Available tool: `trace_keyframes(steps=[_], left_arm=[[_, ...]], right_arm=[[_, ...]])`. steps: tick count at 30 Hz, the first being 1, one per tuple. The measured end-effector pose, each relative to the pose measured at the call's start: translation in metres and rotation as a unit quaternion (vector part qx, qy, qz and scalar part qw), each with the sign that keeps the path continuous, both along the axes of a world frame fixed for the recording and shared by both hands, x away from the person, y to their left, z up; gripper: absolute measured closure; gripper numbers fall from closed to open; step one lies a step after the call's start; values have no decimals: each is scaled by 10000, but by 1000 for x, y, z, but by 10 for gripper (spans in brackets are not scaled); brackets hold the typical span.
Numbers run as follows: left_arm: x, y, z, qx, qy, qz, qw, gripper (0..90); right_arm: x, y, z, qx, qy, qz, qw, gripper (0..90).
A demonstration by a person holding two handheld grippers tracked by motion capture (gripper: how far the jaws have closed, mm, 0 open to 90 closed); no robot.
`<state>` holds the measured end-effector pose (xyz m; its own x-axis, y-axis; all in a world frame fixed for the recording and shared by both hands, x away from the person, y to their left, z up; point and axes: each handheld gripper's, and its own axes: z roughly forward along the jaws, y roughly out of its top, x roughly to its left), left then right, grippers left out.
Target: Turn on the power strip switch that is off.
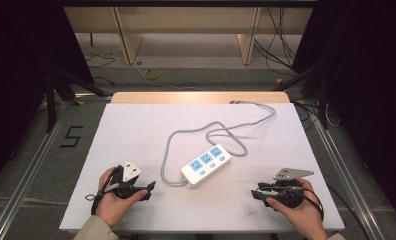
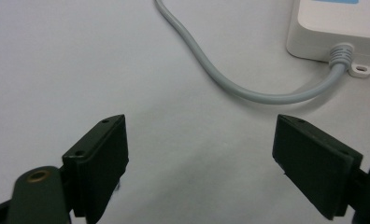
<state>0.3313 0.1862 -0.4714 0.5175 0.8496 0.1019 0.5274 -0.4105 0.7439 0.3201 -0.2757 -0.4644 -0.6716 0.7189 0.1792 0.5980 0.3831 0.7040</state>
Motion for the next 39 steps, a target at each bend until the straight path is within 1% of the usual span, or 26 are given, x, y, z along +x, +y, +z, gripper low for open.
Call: trace_keyframes(steps=[5, 8, 10, 11, 13, 16, 22, 25, 26, 28, 30, 39], left_arm=[[-1, 1, 0, -12, 5, 37, 10000, 185], [-1, 2, 0, 16, 4, 35, 10000, 185], [-1, 1, 0, -10, -11, 53, 10000, 185], [-1, 1, 0, -28, -23, 68, 10000, 185], [0, 1, 0, 23, 3, 41, 10000, 186], [0, 1, -2, 29, 15, 56, 10000, 189], [0, 1, -2, 13, -10, 90, 10000, 194], [0, 1, -2, 42, 4, 74, 10000, 195], [0, 0, -2, 19, -14, 91, 10000, 195], [0, 0, -1, 15, -22, 88, 10000, 195], [0, 0, -1, 14, -28, 82, 10000, 195], [-1, -1, 0, -1, -70, 104, 9999, 197]], right_arm=[[1, 2, 5, -213, 12, 54, 9998, 678], [0, 4, 8, -343, 71, 75, 9994, 761], [0, 4, 11, -426, 90, 55, 9990, 806], [0, 4, 12, -448, 112, 47, 9989, 824], [1, 4, 13, -488, 104, 60, 9987, 858], [2, 4, 15, -567, 144, 47, 9983, 892], [5, 6, 20, -712, 196, 69, 9972, 900], [8, 10, 24, -829, 323, 135, 9959, 900], [8, 10, 25, -877, 359, 148, 9954, 900], [9, 11, 25, -906, 377, 161, 9950, 900], [12, 14, 26, -965, 464, 193, 9941, 900], [19, 21, 31, -1133, 597, 216, 9915, 900]])
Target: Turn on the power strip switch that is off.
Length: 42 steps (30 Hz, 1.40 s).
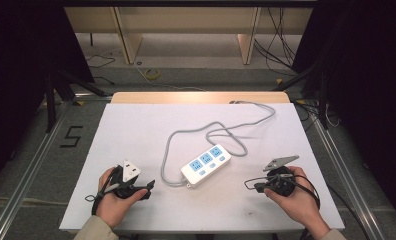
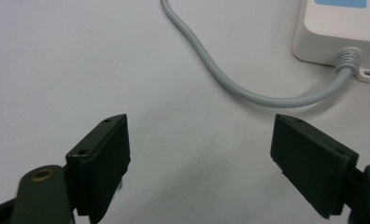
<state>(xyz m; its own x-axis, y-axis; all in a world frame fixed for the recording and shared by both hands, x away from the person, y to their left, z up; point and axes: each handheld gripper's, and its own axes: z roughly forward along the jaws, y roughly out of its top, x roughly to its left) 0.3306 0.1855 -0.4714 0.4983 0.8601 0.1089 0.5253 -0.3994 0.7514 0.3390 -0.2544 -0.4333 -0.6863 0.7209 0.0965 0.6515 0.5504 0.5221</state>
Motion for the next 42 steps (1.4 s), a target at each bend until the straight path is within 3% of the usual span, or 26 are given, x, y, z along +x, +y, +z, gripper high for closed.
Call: trace_keyframes(steps=[6, 42], left_arm=[[0, 0, 0, 3, 1, -8, 10000, 199], [1, -2, 0, -68, -23, 29, 10000, 205]], right_arm=[[5, 5, 2, -74, 119, 31, 9999, 900], [26, 22, 17, -247, 161, 112, 9995, 900]])
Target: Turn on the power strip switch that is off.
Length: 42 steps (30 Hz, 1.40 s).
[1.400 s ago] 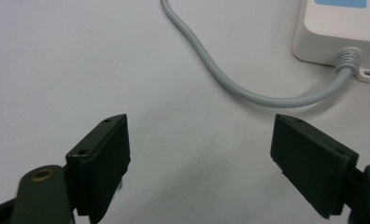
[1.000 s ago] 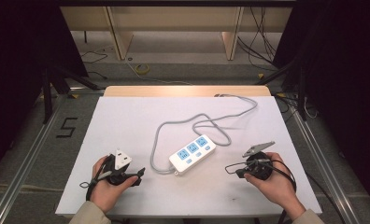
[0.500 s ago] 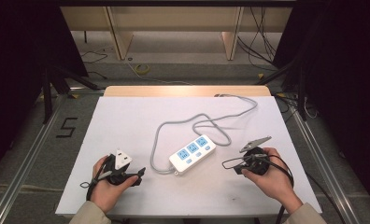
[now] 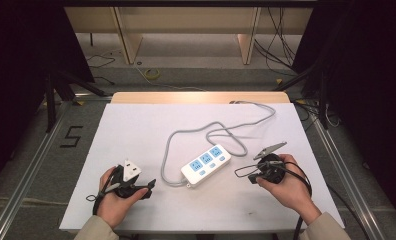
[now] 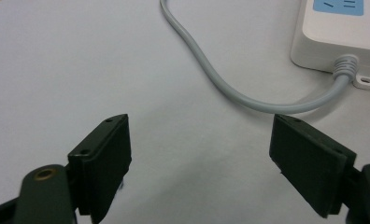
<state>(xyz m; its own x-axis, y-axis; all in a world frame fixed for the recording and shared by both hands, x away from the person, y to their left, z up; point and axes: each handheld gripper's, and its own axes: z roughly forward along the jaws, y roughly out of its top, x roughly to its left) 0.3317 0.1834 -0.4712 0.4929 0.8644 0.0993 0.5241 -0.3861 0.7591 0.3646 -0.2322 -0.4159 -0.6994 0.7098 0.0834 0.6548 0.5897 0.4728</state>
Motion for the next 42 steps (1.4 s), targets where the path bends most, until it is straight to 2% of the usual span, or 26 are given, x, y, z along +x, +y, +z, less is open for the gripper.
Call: trace_keyframes(steps=[42], left_arm=[[0, -1, 0, 19, -2, -37, 10000, 210]], right_arm=[[26, 17, 16, -194, 123, 85, 9997, 900]])
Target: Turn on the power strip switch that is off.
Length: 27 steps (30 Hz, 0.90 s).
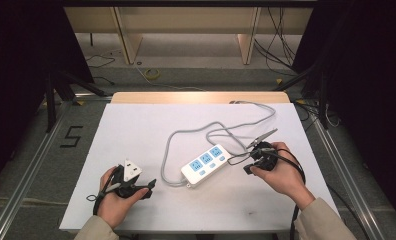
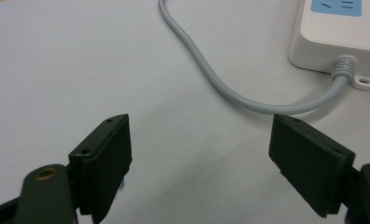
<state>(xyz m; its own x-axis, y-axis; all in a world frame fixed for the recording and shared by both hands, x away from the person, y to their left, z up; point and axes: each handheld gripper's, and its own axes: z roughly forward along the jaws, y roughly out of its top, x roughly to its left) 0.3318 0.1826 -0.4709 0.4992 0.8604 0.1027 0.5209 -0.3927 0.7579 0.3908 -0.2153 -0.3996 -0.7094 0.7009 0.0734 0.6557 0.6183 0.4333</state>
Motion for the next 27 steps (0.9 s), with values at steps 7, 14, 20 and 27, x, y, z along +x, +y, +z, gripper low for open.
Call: trace_keyframes(steps=[7, 14, 20, 27], left_arm=[[0, 0, 0, -6, 2, -4, 10000, 209], [0, 0, 0, -6, 3, -7, 10000, 210], [0, 0, 0, -10, 0, -4, 10000, 210], [0, -1, 0, -8, -1, -5, 10000, 210]], right_arm=[[4, 3, 2, -24, 22, -8, 10000, 900], [8, 7, 3, -53, 38, 26, 10000, 900], [13, 10, 4, -85, 62, 31, 9999, 900], [17, 13, 5, -114, 84, 34, 9999, 900]])
